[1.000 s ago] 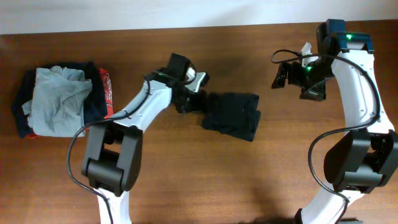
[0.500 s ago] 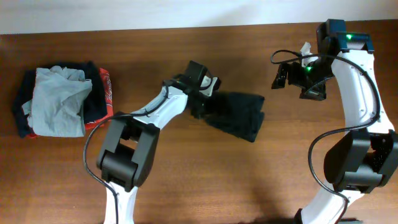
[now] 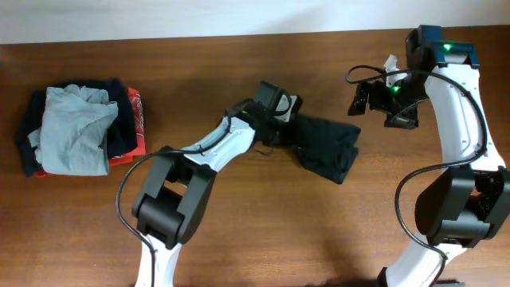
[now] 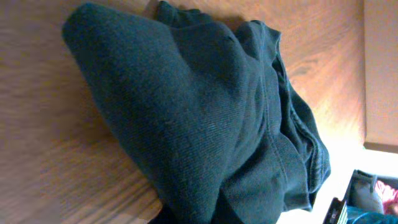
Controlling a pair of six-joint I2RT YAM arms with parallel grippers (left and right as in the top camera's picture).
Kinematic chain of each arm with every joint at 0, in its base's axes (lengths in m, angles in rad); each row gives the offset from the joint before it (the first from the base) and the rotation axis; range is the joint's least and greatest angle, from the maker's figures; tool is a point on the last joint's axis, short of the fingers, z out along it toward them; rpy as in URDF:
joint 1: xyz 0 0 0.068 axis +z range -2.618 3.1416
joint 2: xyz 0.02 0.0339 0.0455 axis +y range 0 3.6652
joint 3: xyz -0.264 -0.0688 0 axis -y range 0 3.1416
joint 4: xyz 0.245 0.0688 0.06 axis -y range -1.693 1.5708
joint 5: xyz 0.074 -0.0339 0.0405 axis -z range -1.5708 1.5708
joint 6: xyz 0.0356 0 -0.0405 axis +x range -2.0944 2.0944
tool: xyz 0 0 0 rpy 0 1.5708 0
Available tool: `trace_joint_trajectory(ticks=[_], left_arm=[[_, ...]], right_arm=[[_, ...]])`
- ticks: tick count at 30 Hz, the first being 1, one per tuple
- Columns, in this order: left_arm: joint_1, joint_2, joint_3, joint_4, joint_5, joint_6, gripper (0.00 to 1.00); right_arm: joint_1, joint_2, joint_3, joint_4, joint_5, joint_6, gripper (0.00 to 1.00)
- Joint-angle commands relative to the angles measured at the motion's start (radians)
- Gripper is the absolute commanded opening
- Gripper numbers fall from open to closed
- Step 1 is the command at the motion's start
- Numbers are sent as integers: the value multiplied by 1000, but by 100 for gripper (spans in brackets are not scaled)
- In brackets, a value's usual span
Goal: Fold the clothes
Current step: 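Carry the bundle left and place it on the clothes pile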
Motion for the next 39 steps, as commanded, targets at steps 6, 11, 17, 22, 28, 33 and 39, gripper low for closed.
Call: trace_joint_trajectory(ticks=[6,11,17,22,28,33,39], left_arm=[[210,-106,11,-55,38,-1,1],[363,-237,17,-56,10,6,1],[519,-334,17,-87,10,6,1],[640,-368,17,-123,11,29,1],[737,-368,17,-122,14,36,1],[826,-370,18,-124,62,51,1],[935,-415,18,-143,142,76,1]], right_arm=[[-3,-19,16,-3,9,-15,99],[-3,-19,16,-5,8,-15,99],[-3,-19,16,-8,8,-15,99],[-2,-19,16,-11,8,-15,99],[-1,-19,16,-15,8,-15,99],[-1,-19,16,-14,8,-15,99],[-1,-19,16,-11,8,-15,99]])
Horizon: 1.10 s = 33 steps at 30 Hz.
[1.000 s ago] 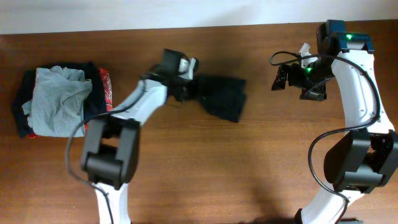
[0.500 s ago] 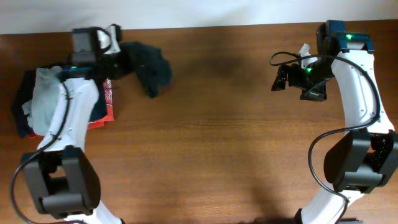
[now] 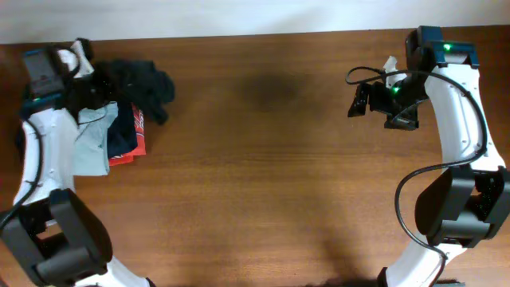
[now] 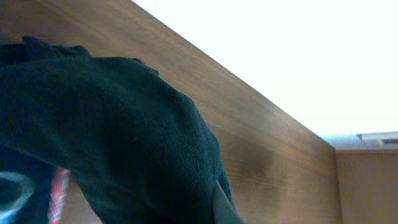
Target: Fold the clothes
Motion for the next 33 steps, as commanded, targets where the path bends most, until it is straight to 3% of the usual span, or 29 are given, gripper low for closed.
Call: trace_joint_trajectory(ticks=[1,11,14,15,16,17,19,21,24,33], left_arm=[[63,-96,18,-19,77,55,1],[260,-206,18,-171,76,168,1],[307,-204,18,-252,-10,201,1],[320,-204,18,-277,-66,201,7],[333,-204,18,-307,-140,201,29],[340,-204,18,-322,-188,201,39],[360,-204,18,-356,-330,201,77],[377,-204,18,-372,-425,200,96],[413,-204,18,-375,-457,199,99],[481,-226,27,-345,-148,185,99]], right_arm=[[-1,-19,16,1,8,-11,99],[-1,-19,16,-1,-19,-11,99],[-1,-19,16,-4,-32,-11,99],[-1,-19,16,-7,-34,-11,99],[-1,-19,16,-11,-34,-11,99],[-1,-19,16,-14,-34,-11,99],[-1,-19,16,-23,-33,-12,99],[-1,-19,16,-29,-33,-12,99],[-1,-19,16,-31,-34,-12,99],[-1,-19,36,-3,-33,-38,99]])
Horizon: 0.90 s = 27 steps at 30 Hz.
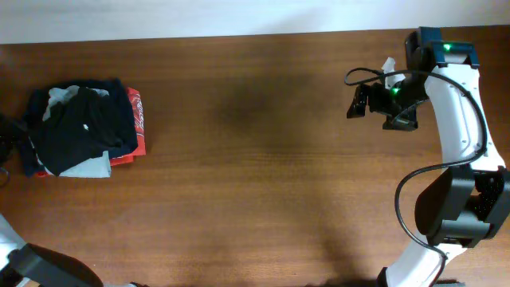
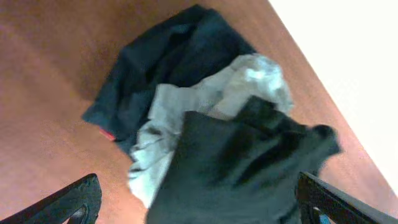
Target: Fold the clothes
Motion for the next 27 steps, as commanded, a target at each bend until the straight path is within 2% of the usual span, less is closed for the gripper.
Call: trace_joint_trajectory(ticks=[1,8,14,20,27], left_arm=[[0,-46,31,11,135,3,99],[-50,-171,109,26,285,40,99],[-287,-318,112,26,299,141,99],[-538,-348,111,-23,298,159,99],[-703,-311,109,-86,235,159,99]], right_arm=[[-1,-19,54,1,-12,-15,99],[0,-31,300,-106,28,-40,99],[0,-58,599,-286,247,-40,99],[0,-206,622,-285,258,-40,99],[-1,-233,621,-285,258,-40,99]])
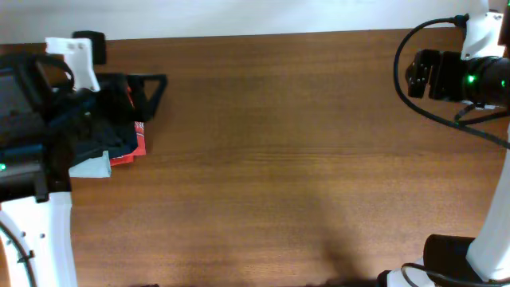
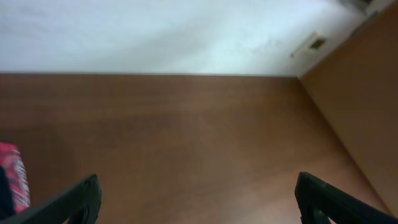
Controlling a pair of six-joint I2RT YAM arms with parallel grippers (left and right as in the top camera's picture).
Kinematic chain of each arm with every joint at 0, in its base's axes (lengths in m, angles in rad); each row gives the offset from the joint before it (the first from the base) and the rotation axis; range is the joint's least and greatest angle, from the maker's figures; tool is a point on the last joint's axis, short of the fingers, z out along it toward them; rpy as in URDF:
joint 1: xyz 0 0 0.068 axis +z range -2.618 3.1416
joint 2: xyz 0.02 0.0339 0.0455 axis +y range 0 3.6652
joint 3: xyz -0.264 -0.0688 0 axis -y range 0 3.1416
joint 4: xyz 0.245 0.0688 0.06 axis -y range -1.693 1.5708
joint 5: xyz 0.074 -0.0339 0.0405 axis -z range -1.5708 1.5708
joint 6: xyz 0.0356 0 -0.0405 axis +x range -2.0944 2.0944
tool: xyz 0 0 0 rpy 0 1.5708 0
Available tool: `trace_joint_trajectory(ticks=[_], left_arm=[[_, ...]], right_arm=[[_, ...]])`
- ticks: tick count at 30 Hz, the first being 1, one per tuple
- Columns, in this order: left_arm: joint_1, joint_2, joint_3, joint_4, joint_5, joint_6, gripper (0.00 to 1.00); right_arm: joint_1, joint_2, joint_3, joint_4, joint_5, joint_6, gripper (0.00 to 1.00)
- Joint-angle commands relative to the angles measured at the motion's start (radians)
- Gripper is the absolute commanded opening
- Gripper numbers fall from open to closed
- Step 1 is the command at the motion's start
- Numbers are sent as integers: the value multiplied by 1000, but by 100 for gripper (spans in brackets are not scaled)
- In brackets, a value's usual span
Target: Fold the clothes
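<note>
The pile of clothes lies at the table's left end, mostly hidden under my left arm. Its red piece (image 1: 138, 137), a pale grey corner (image 1: 89, 167) and some dark cloth (image 1: 119, 140) show. The black garment cannot be made out beneath the arm. My left gripper (image 1: 153, 96) is above the pile's right side, open and empty. In the left wrist view its fingertips (image 2: 79, 200) are spread wide over bare wood, with the left gripper (image 2: 199, 208) holding nothing and a red edge (image 2: 12, 183) at the far left. My right gripper (image 1: 417, 74) hangs at the upper right, its jaws unclear.
The brown wooden table (image 1: 287, 159) runs between the two arms. A white wall (image 2: 155, 31) stands behind its far edge. A brown panel (image 2: 360, 93) rises at the right of the left wrist view.
My left arm was off the overhead view's left edge, gripper open over the pile. Now it looms over the pile and its camera faces across the table. The right arm has moved up and right.
My left gripper was at a dark garment in the middle of the table. Then it held that garment beside the pile at the left. Then the garment lay on top of the pile with the gripper open above it. Now both arms stand elsewhere.
</note>
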Motion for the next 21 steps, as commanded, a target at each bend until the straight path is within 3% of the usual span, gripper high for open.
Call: trace_joint_trajectory(ticks=[1,12,21], left_arm=[[-60,37,12,-12,-40,21,99],[-103,176,12,1,-37,21,99],[-103,204,12,1,-40,21,99]], right_arm=[[-1,18,3,-6,17,-10,99],[-1,14,3,-6,17,-10,99],[-1,-129,-15,-6,17,-10,99]])
